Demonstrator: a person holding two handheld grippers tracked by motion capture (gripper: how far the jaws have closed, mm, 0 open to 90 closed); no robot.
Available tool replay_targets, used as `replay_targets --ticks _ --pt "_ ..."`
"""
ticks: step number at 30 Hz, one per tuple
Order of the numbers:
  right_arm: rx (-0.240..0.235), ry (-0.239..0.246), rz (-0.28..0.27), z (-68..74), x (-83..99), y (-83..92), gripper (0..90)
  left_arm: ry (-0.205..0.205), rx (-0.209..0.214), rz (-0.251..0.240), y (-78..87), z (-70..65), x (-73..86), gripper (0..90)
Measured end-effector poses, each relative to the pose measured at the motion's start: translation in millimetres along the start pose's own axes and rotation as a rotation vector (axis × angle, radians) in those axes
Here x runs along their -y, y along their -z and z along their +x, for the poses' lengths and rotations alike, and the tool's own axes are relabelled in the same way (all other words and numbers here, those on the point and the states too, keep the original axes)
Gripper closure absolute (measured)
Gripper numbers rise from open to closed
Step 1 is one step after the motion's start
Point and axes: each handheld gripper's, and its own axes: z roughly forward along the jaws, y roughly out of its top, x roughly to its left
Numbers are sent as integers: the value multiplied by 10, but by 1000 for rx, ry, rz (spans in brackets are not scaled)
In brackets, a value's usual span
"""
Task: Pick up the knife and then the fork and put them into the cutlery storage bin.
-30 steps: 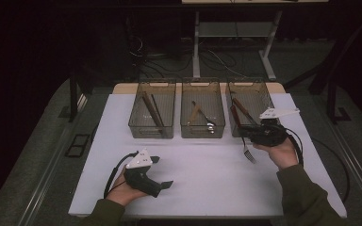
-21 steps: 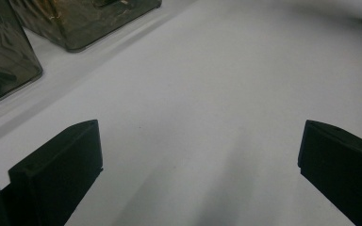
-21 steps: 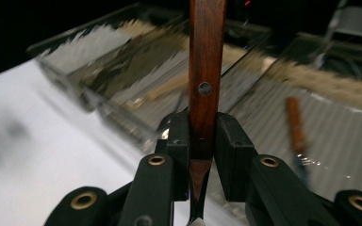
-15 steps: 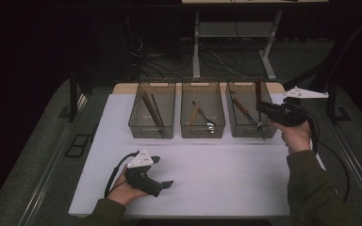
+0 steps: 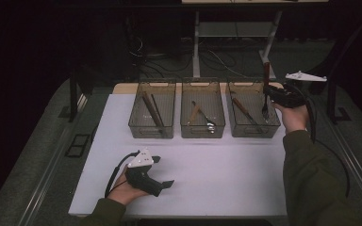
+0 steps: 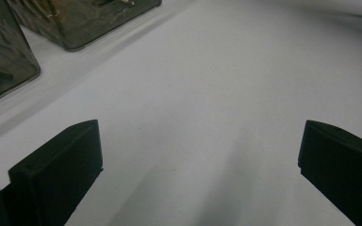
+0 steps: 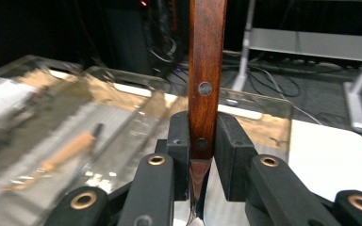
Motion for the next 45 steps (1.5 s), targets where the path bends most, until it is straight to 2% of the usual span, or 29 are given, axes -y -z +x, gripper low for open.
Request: replay_targets --ticks 6,10,15,20,22,27,31,33,40,43,45 --pt "35 21 67 -124 160 -172 769 1 4 -2 5 -7 6 0" --pt "49 1 103 -192 294 -237 769 -2 7 -1 6 -11 6 0" --pt "47 -5 151 -217 405 -291 769 1 7 0 -1 -14 5 0" --pt "61 24 213 -189 465 -355 761 1 8 -1 -2 -17 6 0" --pt "48 14 215 -179 466 -359 748 -1 9 -1 -2 -18 6 0" --pt "38 18 220 -165 455 -344 592 -1 9 -1 -2 -18 6 0" --pt "26 -3 200 -161 442 -287 500 -2 9 -2 -1 -18 6 0" --pt "4 -14 186 -150 432 -244 463 -3 8 0 3 -13 5 0" --pt "-59 -12 127 -29 427 -59 356 -3 12 8 5 -9 9 0" --pt "-93 -12 122 41 440 7 305 -7 15 10 11 -1 9 0" --pt "-98 -3 120 96 455 43 272 -2 18 7 20 4 10 0"
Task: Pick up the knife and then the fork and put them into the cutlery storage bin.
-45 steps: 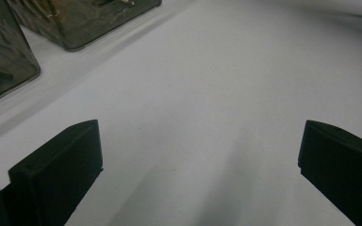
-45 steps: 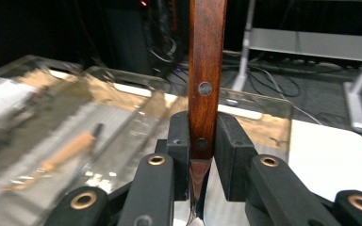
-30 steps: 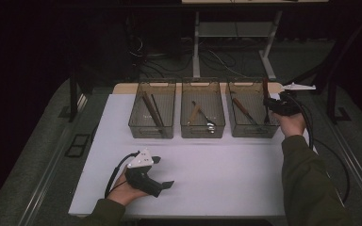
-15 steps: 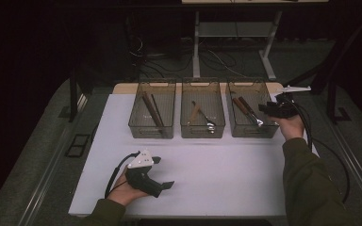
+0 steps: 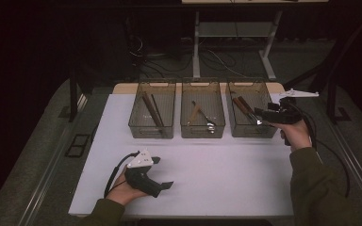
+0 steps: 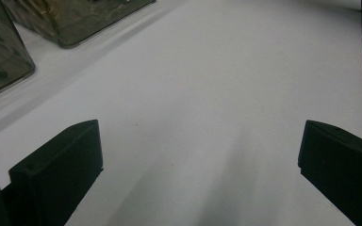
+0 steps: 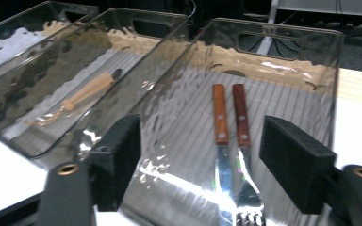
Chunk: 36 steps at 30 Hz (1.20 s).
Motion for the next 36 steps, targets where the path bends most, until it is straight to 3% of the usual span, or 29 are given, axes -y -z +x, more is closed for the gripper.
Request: replay_targets --ticks 8,21,36 --pt "-28 51 -1 185 147 96 189 -8 -4 8 10 18 8 0" --pt "-126 93 -39 482 459 246 168 9 -19 -4 46 37 13 0" --pt "-202 132 -17 681 868 357 168 11 -17 -16 51 27 8 0"
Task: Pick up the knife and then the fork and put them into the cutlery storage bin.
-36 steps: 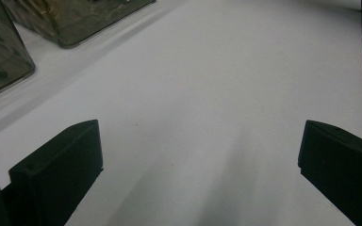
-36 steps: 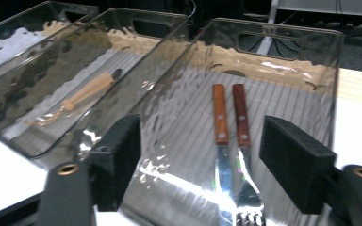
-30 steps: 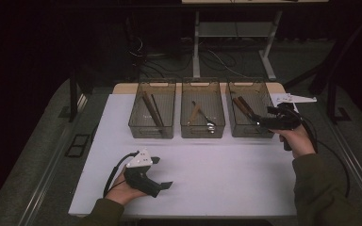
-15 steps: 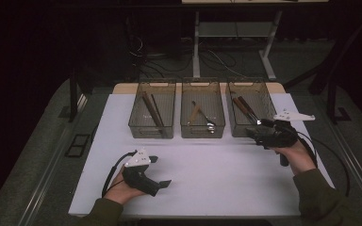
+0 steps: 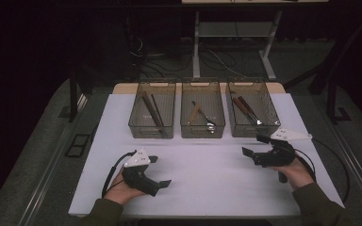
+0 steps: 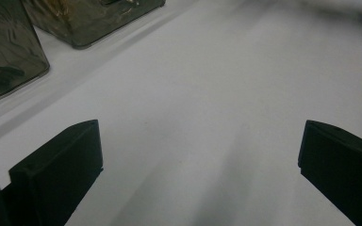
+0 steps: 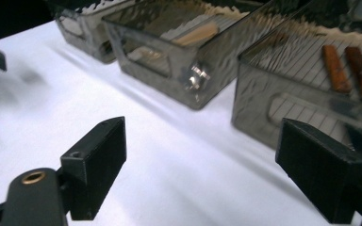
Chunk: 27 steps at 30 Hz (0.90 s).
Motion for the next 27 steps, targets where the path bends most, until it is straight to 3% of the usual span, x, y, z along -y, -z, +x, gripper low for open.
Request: replay_targets --ticks 7,9,27 --pt "-18 15 21 82 152 36 163 3 -1 0 2 -1 -1 0" --pt "-21 11 26 100 190 46 126 2 -1 1 2 -2 -1 0" --pt "-47 46 79 296 457 150 126 0 -1 5 -4 -8 1 0"
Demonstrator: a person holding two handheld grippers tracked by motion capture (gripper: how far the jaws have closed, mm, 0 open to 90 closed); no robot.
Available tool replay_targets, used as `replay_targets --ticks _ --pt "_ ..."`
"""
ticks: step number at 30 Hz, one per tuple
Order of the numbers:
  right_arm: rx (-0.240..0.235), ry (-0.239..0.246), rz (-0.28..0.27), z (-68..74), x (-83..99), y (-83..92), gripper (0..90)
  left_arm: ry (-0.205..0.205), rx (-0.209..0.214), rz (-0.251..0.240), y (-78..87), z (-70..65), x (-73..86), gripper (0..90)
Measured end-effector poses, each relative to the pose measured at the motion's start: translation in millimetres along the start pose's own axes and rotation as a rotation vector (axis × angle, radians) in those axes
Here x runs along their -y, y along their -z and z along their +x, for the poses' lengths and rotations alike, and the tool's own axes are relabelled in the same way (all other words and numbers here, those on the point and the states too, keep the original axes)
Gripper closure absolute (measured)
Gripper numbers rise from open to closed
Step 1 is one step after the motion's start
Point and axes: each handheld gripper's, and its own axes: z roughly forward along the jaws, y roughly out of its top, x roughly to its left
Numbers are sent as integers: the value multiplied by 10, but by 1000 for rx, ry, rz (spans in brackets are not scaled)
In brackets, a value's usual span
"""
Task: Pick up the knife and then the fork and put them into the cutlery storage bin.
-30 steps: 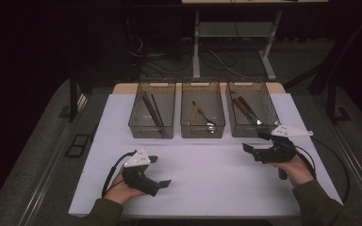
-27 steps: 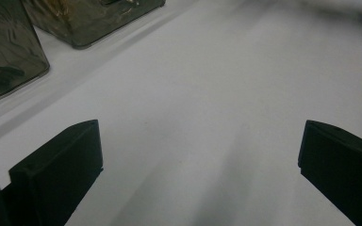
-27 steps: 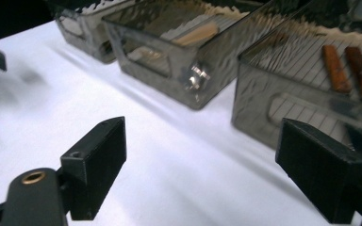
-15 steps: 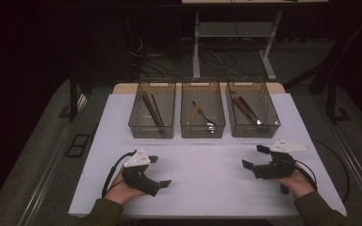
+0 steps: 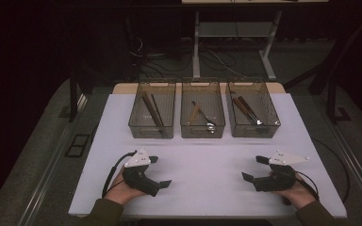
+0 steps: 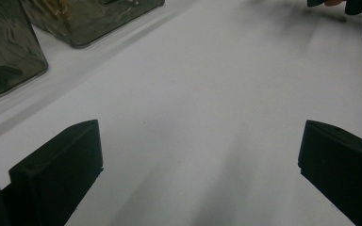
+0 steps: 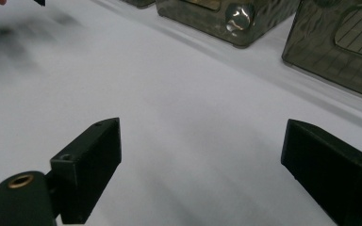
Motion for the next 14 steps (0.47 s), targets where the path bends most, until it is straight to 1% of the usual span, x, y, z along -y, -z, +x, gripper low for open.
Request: replay_targets --ticks 3,14 --pt "8 15 8 5 14 2 126 0 0 1 -2 -2 0 0" --pt "12 21 15 8 17 -7 126 -1 -1 3 -4 -3 0 0"
